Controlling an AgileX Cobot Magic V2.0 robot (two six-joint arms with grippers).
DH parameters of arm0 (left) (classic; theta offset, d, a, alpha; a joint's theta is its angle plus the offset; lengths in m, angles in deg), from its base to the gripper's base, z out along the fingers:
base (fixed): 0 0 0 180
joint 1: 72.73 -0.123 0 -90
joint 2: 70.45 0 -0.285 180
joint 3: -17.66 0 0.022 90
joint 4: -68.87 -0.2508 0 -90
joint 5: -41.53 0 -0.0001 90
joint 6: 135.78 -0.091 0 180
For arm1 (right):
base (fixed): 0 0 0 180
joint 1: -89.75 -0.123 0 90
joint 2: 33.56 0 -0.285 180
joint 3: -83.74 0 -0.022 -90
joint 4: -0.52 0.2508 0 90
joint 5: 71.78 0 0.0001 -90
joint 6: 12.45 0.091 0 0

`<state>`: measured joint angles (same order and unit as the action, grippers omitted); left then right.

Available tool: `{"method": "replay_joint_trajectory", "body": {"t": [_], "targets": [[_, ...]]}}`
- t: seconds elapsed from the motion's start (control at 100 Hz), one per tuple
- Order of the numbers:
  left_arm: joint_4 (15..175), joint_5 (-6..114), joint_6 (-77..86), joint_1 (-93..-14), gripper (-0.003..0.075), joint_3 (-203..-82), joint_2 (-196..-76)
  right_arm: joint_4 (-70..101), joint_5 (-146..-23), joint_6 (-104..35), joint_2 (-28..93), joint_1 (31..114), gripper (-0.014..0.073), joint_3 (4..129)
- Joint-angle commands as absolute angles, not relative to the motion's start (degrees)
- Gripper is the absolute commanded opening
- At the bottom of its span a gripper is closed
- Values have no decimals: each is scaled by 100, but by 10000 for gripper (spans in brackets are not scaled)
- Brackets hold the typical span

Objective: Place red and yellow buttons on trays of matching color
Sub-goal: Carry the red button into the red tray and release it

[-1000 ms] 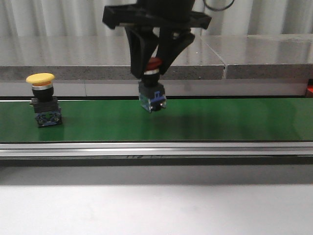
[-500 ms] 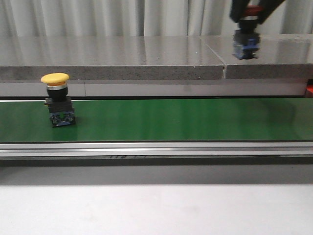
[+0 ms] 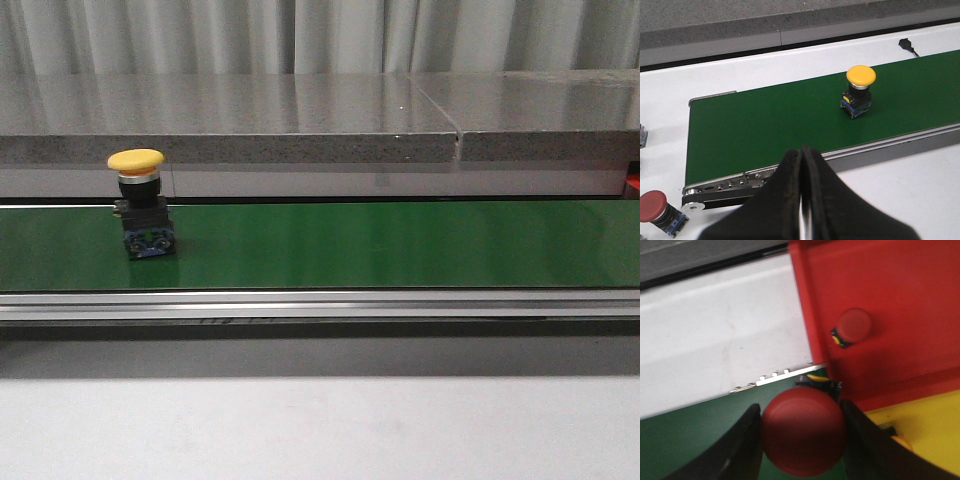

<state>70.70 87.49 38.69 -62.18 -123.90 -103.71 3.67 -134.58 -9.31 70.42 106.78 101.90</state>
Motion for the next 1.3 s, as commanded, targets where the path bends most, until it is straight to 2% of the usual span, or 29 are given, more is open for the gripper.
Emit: {"method": "replay_joint_trajectory", "body": {"t": [0.0,0.24,0.52,0.92,1.29], "targets": [[7153,8355,3935,-6169,-21,-12543,-10400,350,-13297,-891,6889,10984,120,10326],[7153,8355,3935,-6169,-21,-12543,-10400,350,-12732,-836,6955,11358,120,9783],[7153,8355,3935,-6169,-21,-12543,-10400,412,-11999,-817,6974,11423,120,9018],[7153,8355,3935,-6169,-21,-12543,-10400,638,-11738,-817,7680,11423,120,8984],[7153,8355,3935,-6169,-21,-12543,-10400,693,-11228,-817,7752,11423,124,8984]]}}
